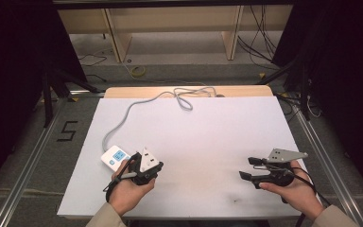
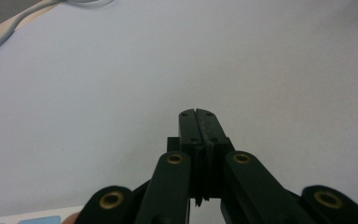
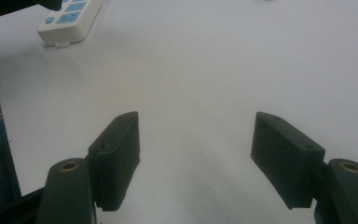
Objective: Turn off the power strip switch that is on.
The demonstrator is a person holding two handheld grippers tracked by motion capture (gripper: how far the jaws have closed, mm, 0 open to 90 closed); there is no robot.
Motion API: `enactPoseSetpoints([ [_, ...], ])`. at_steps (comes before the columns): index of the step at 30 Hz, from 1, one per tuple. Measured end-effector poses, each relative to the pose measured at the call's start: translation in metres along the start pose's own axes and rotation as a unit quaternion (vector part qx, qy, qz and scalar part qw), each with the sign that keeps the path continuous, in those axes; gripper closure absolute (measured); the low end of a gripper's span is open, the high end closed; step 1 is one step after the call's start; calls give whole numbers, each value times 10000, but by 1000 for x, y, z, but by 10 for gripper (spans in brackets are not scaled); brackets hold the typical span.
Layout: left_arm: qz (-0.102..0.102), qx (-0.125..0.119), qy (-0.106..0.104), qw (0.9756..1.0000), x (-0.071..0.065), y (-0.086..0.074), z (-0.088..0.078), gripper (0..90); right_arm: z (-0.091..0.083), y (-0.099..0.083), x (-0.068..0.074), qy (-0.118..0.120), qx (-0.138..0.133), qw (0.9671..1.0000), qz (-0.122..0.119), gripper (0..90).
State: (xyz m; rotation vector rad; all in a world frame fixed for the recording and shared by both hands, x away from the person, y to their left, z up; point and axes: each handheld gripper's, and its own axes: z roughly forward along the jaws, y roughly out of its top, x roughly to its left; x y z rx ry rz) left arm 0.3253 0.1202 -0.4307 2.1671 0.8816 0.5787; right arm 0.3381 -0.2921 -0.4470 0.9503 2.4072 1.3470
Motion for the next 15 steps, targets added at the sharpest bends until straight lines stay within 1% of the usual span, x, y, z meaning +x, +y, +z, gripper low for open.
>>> enactPoseSetpoints([
  [6, -58, 54, 106, 9999, 7, -2, -2, 899, 0, 0, 1, 9, 15, 10000, -4, 328],
  [10, -55, 94, 180, 9998, 9, -3, -4, 899, 0, 0, 1, 16, 9, 10000, -1, 329],
  [11, -103, 82, 204, 9997, 11, -3, -5, 899, 0, 0, 1, 18, 10, 10000, -2, 329],
  [15, -145, 101, 257, 9995, 14, -4, -6, 899, 0, 0, 1, 16, 24, 10000, -9, 329],
])
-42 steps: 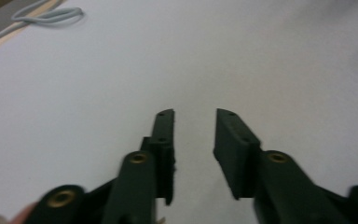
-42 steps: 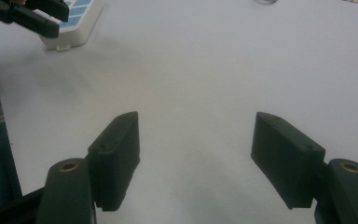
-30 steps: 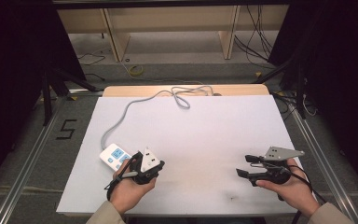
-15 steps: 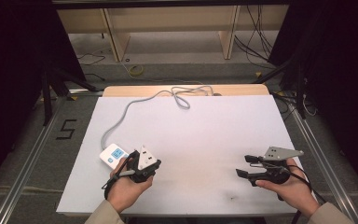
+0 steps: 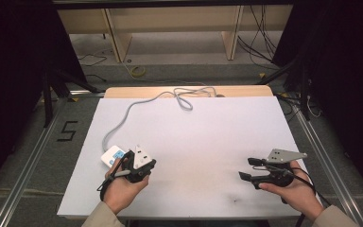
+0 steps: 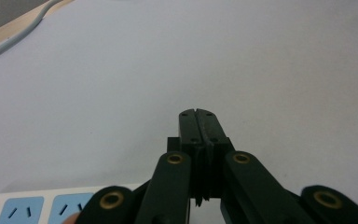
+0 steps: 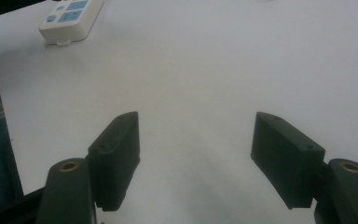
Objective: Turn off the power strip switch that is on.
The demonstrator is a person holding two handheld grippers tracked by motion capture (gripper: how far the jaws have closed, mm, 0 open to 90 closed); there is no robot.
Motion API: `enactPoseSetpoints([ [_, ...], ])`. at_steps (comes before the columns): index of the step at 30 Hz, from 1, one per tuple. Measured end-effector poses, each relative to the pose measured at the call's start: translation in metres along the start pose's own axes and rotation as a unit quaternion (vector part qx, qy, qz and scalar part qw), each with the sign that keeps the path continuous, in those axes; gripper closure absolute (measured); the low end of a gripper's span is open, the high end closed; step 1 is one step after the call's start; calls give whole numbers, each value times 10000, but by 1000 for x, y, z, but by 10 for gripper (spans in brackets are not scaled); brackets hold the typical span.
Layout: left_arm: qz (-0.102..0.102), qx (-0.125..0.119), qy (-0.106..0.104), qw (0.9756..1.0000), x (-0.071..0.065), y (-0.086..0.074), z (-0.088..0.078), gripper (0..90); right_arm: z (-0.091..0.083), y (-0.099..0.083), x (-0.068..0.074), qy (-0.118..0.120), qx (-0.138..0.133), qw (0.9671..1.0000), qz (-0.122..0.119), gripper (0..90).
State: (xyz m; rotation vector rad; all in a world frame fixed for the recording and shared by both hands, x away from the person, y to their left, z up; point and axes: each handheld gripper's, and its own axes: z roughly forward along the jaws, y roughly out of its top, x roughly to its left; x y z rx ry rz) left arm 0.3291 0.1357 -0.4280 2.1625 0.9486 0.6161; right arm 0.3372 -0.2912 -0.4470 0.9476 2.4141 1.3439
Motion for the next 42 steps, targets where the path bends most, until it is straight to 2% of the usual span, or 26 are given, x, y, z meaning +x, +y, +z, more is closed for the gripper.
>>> enactPoseSetpoints([
  [19, -166, 130, 207, 9996, 11, -5, -4, 900, 1, 0, 0, 16, 14, 10000, -7, 326],
  [42, -315, 273, 335, 9986, 24, -11, -7, 899, 0, -1, 1, -11, 66, 10000, 12, 325],
])
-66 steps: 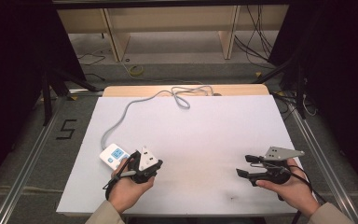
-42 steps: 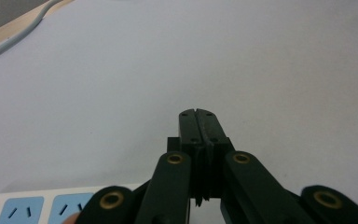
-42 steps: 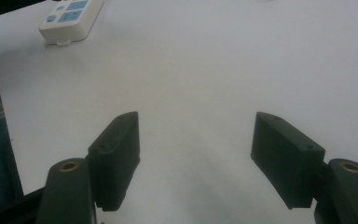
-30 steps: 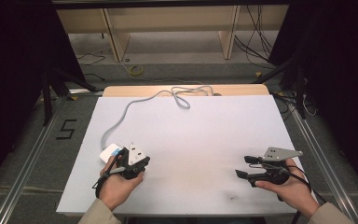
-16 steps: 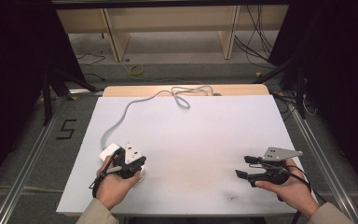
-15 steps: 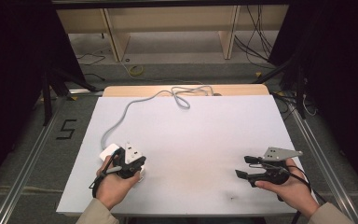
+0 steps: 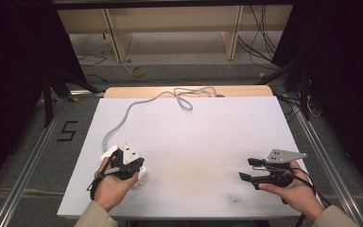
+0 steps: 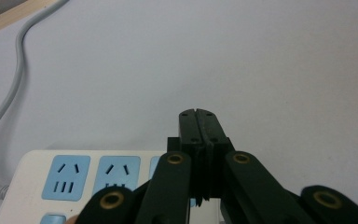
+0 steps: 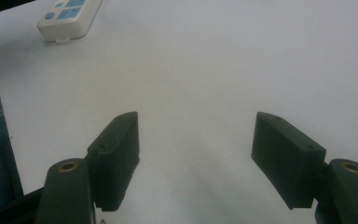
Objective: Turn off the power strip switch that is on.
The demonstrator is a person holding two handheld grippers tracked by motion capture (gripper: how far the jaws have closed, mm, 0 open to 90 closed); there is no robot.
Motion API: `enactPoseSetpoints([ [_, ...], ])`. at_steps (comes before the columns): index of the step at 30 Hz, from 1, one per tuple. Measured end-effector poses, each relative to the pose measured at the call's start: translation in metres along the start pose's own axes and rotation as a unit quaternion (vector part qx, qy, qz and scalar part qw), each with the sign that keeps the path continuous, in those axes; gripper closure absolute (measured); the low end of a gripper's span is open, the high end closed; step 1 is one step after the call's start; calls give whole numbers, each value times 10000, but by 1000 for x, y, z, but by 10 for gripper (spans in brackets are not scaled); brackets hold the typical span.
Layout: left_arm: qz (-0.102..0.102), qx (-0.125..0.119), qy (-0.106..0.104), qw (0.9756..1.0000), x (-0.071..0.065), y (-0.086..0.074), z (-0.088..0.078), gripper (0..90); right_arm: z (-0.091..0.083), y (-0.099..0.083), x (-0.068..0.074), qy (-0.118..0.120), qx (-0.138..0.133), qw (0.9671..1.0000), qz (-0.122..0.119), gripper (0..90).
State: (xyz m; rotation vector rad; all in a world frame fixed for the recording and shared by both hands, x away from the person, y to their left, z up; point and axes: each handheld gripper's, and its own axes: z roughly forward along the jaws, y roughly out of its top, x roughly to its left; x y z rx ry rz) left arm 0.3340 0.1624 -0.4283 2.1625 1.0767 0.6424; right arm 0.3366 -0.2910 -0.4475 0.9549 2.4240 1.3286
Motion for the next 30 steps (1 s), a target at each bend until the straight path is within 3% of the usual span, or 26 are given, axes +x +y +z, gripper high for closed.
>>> enactPoseSetpoints([
  [30, -130, 128, 81, 9998, 12, -7, 1, 900, 1, 0, 0, 6, 7, 10000, 19, 325],
])
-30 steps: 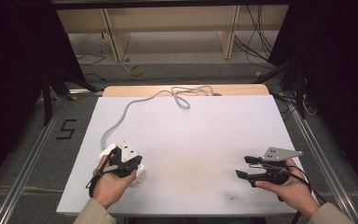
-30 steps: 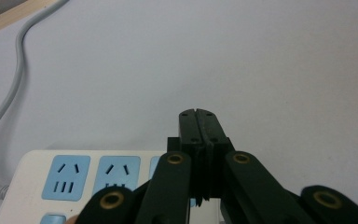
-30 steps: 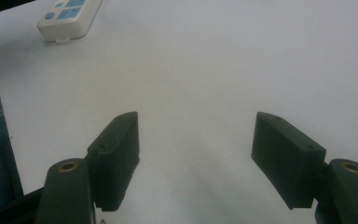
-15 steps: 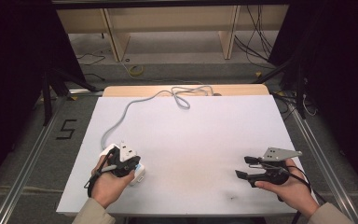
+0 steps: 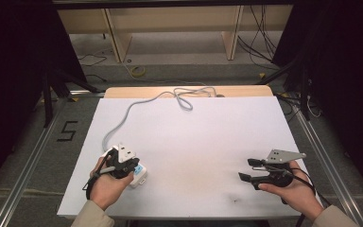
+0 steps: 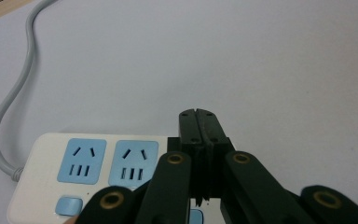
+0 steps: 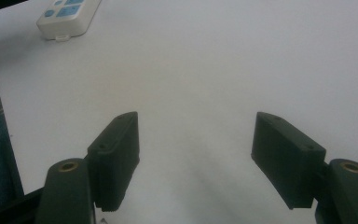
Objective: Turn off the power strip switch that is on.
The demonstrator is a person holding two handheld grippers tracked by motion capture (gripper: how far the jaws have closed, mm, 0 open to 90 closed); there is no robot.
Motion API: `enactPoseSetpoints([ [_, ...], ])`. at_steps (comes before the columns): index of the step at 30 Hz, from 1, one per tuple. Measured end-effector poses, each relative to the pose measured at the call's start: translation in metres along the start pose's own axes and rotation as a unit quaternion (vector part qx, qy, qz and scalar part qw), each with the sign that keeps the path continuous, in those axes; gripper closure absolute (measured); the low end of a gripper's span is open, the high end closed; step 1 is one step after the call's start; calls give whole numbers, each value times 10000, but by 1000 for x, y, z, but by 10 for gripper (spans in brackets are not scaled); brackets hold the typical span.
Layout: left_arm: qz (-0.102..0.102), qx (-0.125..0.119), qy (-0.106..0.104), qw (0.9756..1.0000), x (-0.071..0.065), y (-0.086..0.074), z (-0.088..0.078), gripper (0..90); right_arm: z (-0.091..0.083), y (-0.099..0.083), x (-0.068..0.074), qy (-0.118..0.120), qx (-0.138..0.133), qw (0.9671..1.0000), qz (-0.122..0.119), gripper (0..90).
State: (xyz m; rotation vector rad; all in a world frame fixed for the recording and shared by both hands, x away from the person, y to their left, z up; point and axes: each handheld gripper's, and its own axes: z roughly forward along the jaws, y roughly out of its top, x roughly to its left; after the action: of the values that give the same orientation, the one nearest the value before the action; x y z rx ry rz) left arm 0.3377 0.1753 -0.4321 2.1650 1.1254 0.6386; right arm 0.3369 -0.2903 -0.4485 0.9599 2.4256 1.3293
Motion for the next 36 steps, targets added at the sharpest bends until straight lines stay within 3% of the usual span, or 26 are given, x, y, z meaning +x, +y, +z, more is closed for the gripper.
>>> enactPoseSetpoints([
  [36, -318, 211, 256, 9989, 29, -14, -3, 900, 0, 0, 0, 4, 6, 10000, 7, 324],
])
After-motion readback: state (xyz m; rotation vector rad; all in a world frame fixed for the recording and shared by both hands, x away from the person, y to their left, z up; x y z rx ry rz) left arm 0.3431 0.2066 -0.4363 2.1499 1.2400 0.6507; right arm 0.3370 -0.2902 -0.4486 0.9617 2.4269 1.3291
